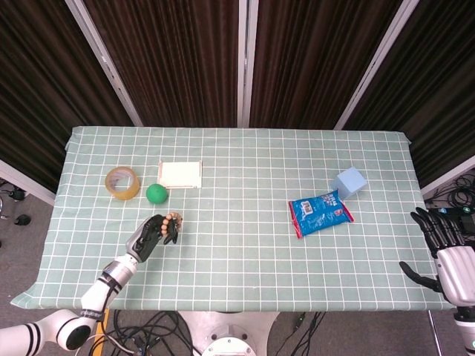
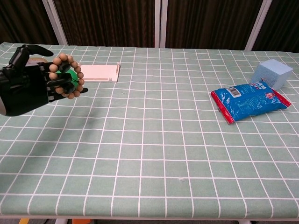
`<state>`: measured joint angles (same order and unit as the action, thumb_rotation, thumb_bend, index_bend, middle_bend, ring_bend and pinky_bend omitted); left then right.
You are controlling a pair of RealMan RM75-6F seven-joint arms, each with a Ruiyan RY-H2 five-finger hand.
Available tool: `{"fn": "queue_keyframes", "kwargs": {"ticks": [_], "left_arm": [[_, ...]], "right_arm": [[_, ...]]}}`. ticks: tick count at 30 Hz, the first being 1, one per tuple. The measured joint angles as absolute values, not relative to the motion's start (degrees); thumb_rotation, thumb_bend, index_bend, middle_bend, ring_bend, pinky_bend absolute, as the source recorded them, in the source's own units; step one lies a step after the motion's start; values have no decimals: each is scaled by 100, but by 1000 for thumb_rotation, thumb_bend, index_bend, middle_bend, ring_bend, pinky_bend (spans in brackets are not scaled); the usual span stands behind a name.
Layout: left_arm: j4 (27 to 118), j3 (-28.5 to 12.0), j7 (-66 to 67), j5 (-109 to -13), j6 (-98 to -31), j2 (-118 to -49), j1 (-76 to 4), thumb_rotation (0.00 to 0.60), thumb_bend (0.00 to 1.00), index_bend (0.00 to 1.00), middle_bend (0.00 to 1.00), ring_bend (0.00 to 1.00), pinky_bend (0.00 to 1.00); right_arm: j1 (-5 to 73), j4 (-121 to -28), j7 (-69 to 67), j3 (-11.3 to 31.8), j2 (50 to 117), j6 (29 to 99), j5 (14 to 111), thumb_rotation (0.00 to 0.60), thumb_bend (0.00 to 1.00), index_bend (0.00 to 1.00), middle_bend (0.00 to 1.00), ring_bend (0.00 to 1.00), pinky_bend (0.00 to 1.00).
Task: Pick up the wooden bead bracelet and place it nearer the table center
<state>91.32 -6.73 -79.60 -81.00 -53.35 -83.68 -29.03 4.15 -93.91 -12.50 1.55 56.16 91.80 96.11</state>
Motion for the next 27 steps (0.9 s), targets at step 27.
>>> {"fn": "queue_keyframes", "kwargs": {"ticks": [27], "left_arm": [[9236,-722,-7968,-8018,-5210,-8307,-2900,330,705,640,797,629,87]], "right_arm": [[408,-9325,-1328,158,5632,9190,9612,600,101,0,48,0,0]]}}
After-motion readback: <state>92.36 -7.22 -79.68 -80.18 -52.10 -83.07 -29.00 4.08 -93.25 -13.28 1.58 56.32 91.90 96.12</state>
